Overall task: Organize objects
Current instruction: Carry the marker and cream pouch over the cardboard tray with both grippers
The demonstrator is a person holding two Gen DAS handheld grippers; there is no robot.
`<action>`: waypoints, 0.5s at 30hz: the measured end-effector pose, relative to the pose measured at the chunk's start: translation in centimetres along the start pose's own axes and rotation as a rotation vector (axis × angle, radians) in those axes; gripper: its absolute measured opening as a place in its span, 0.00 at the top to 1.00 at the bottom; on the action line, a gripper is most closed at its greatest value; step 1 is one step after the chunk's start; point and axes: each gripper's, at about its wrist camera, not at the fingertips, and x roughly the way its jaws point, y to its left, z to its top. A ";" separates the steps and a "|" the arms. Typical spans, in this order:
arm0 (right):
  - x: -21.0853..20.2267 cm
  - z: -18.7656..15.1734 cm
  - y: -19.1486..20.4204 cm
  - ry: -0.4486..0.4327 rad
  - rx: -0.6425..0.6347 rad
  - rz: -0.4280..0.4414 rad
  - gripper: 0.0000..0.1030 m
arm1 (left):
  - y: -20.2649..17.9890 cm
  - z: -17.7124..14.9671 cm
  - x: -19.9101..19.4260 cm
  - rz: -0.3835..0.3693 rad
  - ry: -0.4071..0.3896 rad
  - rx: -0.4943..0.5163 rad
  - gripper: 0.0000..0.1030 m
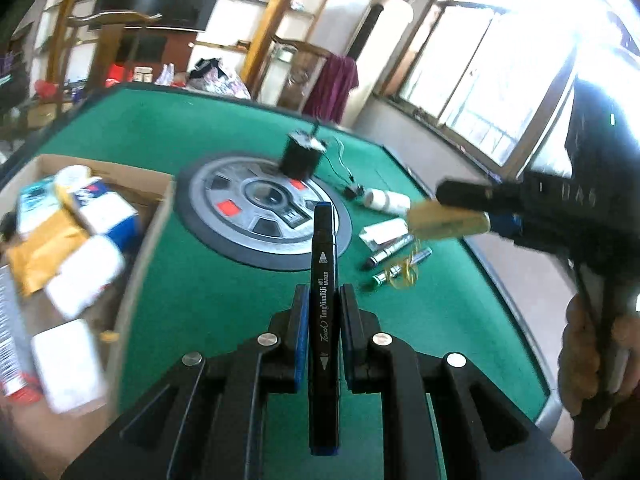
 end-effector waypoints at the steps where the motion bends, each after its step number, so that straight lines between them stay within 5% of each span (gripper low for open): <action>1: -0.3 -0.4 0.5 -0.005 -0.008 0.005 0.56 | 0.4 0.0 -1.1 0.005 -0.016 -0.005 0.89; 15: -3.5 -4.7 10.2 0.001 -0.156 0.178 0.56 | 8.5 -2.6 -14.8 0.179 -0.192 -0.071 0.88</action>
